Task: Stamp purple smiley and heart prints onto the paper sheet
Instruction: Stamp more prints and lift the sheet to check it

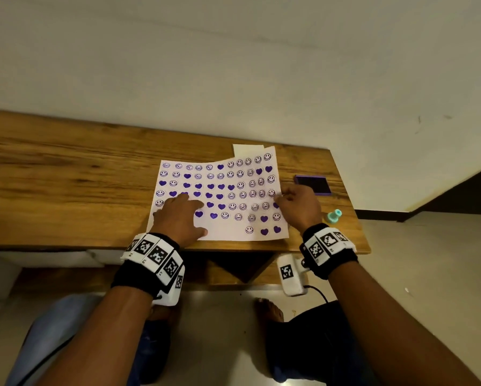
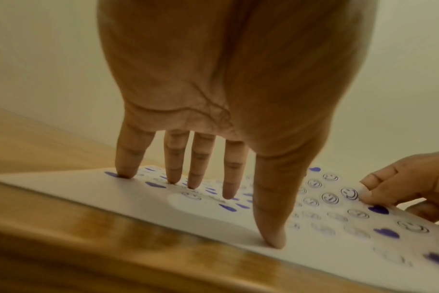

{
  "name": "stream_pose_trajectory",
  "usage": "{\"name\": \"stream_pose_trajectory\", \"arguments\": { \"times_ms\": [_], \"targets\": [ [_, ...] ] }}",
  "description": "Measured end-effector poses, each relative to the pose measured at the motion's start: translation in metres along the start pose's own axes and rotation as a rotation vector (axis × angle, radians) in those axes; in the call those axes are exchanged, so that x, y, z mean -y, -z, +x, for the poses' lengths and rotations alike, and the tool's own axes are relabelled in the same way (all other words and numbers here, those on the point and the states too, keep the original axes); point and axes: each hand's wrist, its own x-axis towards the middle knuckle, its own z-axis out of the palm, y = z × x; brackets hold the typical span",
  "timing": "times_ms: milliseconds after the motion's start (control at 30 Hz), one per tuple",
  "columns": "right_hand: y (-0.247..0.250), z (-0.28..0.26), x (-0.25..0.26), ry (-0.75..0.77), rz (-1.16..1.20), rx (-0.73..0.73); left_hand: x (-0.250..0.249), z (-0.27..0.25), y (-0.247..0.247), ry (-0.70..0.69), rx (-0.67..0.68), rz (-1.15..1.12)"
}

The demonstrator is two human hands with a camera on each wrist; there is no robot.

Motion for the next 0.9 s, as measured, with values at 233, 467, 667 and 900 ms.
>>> {"name": "stream_pose_trajectory", "arguments": {
  "times_ms": [233, 467, 667, 900],
  "targets": [
    [0.002, 0.010, 0.000, 0.159, 0.430, -0.153, -0.008, -0.013, 0.018, -0.189, -0.453, -0.293],
    [0.011, 0.016, 0.021, 0.191, 0.939, -0.096, -0.020, -0.020, -0.005, -0.224, -0.248, -0.168],
    [0.021, 0.004, 0.043, 0.260, 1.044, -0.038, -0.024, -0.005, -0.007, -0.125, -0.171, 0.039],
    [0.024, -0.003, 0.050, 0.273, 1.077, -0.027, -0.020, -0.004, -0.011, -0.117, -0.081, 0.096]
  ]
}}
